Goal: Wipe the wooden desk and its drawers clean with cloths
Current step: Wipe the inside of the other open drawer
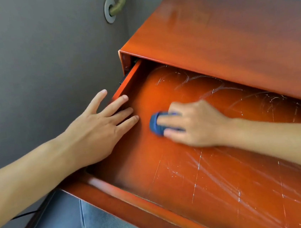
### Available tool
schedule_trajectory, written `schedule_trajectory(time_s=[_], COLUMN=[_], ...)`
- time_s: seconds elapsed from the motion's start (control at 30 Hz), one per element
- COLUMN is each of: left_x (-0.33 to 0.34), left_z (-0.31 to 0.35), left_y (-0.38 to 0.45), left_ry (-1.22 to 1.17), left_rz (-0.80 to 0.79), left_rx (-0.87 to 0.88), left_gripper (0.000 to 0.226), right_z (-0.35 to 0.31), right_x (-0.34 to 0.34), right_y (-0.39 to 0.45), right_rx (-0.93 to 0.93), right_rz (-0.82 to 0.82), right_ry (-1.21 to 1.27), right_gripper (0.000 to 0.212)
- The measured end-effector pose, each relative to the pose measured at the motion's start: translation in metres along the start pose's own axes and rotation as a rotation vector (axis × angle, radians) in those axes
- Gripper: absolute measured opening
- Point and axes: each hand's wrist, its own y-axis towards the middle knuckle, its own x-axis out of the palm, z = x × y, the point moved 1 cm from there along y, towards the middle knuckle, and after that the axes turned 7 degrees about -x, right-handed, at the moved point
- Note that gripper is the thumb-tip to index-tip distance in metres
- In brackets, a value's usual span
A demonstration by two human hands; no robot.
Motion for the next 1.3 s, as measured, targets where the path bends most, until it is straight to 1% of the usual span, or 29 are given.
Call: schedule_trajectory(time_s=[0.07,0.1,0.13,0.17,0.23,0.27,0.33,0.4,0.43,0.47,0.53,0.57,0.6,0.63,0.67,0.7,0.73,0.8,0.83,0.87,0.93,1.03,1.07,1.1,1.13,1.17,1.23,1.27,1.3], left_x=[0.000,0.001,0.001,0.000,0.000,-0.002,-0.003,-0.002,-0.003,-0.006,-0.013,-0.016,-0.018,-0.020,-0.020,-0.020,-0.021,-0.020,-0.019,-0.017,-0.013,-0.005,-0.003,-0.002,-0.002,-0.003,-0.006,-0.008,-0.009], left_z=[0.000,-0.002,-0.003,-0.003,-0.004,-0.005,-0.009,-0.015,-0.016,-0.016,-0.015,-0.015,-0.015,-0.014,-0.013,-0.012,-0.012,-0.010,-0.009,-0.008,-0.007,-0.007,-0.006,-0.004,-0.003,-0.002,0.002,0.006,0.010], left_y=[0.003,0.004,0.007,0.009,0.012,0.014,0.017,0.016,0.015,0.015,0.013,0.012,0.012,0.012,0.013,0.013,0.014,0.013,0.012,0.011,0.011,0.013,0.014,0.016,0.019,0.023,0.036,0.042,0.049], left_ry=[-0.016,-0.026,-0.033,-0.040,-0.080,-0.099,-0.186,-0.344,-0.434,-0.525,-0.785,-0.913,-1.003,-1.054,-1.085,-1.104,-1.105,-1.044,-0.981,-0.898,-0.711,-0.483,-0.405,-0.326,-0.253,-0.204,-0.160,-0.157,-0.169], left_rz=[-0.022,-0.068,-0.103,-0.130,-0.167,-0.177,-0.144,-0.182,-0.180,-0.152,-0.103,-0.095,-0.100,-0.122,-0.149,-0.171,-0.174,-0.167,-0.164,-0.152,-0.111,-0.082,-0.056,-0.033,-0.020,-0.019,-0.013,-0.022,-0.045], left_rx=[0.037,0.037,0.027,0.018,0.014,0.021,0.027,-0.006,-0.015,-0.019,-0.087,-0.144,-0.197,-0.234,-0.257,-0.271,-0.274,-0.250,-0.228,-0.197,-0.125,-0.062,-0.039,-0.016,0.006,0.027,0.074,0.100,0.129], left_gripper=[0.066,0.069,0.071,0.073,0.079,0.081,0.074,0.079,0.080,0.078,0.064,0.056,0.051,0.047,0.045,0.042,0.042,0.049,0.053,0.055,0.058,0.054,0.053,0.052,0.051,0.050,0.047,0.049,0.052], right_z=[0.035,0.042,0.037,0.021,-0.029,-0.055,-0.083,-0.074,-0.061,-0.043,-0.005,0.007,0.009,0.001,-0.018,-0.044,-0.072,-0.110,-0.108,-0.096,-0.056,0.021,0.031,0.028,0.014,-0.008,-0.056,-0.069,-0.067], right_x=[-0.001,0.002,0.005,0.007,0.008,0.004,-0.004,-0.007,-0.006,-0.004,-0.004,0.000,0.005,0.009,0.012,0.015,0.015,0.011,0.008,0.003,0.002,0.001,0.000,0.000,-0.001,-0.003,-0.010,-0.013,-0.015], right_y=[0.017,0.023,0.029,0.032,0.027,0.019,-0.001,-0.010,-0.009,-0.004,0.018,0.029,0.038,0.047,0.053,0.056,0.056,0.048,0.046,0.044,0.043,0.029,0.019,0.009,-0.001,-0.011,-0.032,-0.040,-0.046], right_rx=[0.313,0.403,0.423,0.393,0.180,0.054,-0.189,-0.317,-0.292,-0.209,0.107,0.253,0.343,0.360,0.310,0.203,0.065,-0.213,-0.289,-0.316,-0.231,0.185,0.289,0.325,0.284,0.188,-0.035,-0.133,-0.178], right_rz=[0.010,0.005,0.012,0.014,0.066,0.046,-0.085,-0.153,-0.136,-0.080,0.022,0.037,0.059,0.082,0.105,0.125,0.126,0.026,-0.044,-0.079,-0.066,-0.034,0.005,0.038,0.064,0.061,-0.083,-0.153,-0.197], right_ry=[-0.121,-0.135,-0.130,-0.117,-0.044,0.045,0.256,0.312,0.273,0.202,0.011,-0.070,-0.109,-0.106,-0.059,0.033,0.136,0.293,0.325,0.321,0.201,-0.028,-0.025,-0.011,0.011,0.065,0.251,0.272,0.255], right_gripper=[0.039,0.041,0.041,0.041,0.039,0.038,0.035,0.033,0.032,0.032,0.035,0.036,0.038,0.039,0.038,0.036,0.035,0.033,0.034,0.035,0.035,0.036,0.038,0.039,0.038,0.037,0.036,0.036,0.035])
